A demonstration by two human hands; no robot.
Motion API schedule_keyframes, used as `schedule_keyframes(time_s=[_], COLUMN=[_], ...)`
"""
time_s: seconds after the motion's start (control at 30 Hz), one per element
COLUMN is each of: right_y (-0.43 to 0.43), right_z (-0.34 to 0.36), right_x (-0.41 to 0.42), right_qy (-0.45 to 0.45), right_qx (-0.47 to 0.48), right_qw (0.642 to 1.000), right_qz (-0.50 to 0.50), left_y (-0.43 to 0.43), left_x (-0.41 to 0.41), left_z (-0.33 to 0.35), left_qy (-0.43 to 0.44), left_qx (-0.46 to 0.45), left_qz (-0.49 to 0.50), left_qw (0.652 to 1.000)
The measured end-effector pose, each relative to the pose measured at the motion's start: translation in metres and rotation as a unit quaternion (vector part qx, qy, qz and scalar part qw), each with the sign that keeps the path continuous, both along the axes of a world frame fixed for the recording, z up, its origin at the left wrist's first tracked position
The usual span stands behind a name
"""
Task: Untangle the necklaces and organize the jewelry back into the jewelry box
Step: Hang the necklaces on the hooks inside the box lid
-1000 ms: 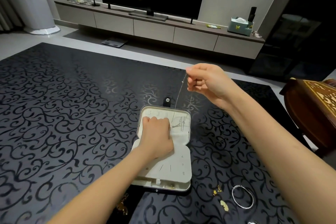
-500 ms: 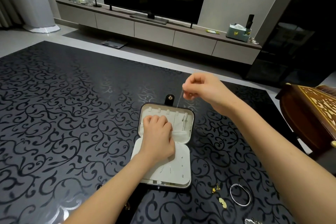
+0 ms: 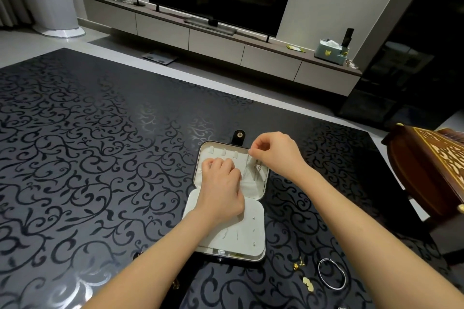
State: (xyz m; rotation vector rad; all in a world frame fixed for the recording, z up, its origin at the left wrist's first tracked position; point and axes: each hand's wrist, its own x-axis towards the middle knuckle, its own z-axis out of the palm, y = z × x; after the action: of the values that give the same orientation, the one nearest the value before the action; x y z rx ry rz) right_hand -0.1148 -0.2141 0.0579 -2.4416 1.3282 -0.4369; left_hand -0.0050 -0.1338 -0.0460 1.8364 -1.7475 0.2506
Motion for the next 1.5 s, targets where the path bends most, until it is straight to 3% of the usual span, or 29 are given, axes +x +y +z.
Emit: schedule_keyframes(time_s=[0.2,0.33,0.47,0.8,1.0,1.2,1.37,1.5], right_y=[0.003,0.004,0.01,0.004,-0.006,-0.009,-0.009,-0.006], right_z=[-0.021,-0.034,-0.041,-0.044,-0.038,-0.04,-0.052,-0.061], right_x=[0.006,0.009,0.011,0.014,0.007,0.005,0.002,0.004], right_qy=[0.045,0.12,0.154,0.06,-0.01,-0.022,-0.096,-0.097], right_qx=[-0.138,-0.297,-0.349,-0.244,-0.153,-0.11,0.023,0.018], right_qw=[0.989,0.947,0.922,0.951,0.977,0.986,0.99,0.99], right_qz=[-0.005,-0.013,-0.062,-0.181,-0.149,-0.121,-0.097,-0.1], left_y=[0.0,0.002,0.002,0.0,-0.002,0.001,0.001,0.002], left_x=[0.0,0.0,0.0,0.001,0.004,0.006,0.005,0.004], left_z=[0.0,-0.001,-0.002,-0.001,-0.005,-0.008,-0.007,-0.007], left_qy=[0.003,0.004,0.016,0.006,0.019,0.029,0.046,0.068], left_qx=[0.003,0.008,-0.003,-0.018,-0.016,-0.02,-0.023,0.001], left_qz=[-0.001,-0.001,-0.005,-0.011,-0.01,-0.012,-0.057,-0.079], left_qw=[1.0,1.0,1.0,1.0,1.0,0.999,0.997,0.995])
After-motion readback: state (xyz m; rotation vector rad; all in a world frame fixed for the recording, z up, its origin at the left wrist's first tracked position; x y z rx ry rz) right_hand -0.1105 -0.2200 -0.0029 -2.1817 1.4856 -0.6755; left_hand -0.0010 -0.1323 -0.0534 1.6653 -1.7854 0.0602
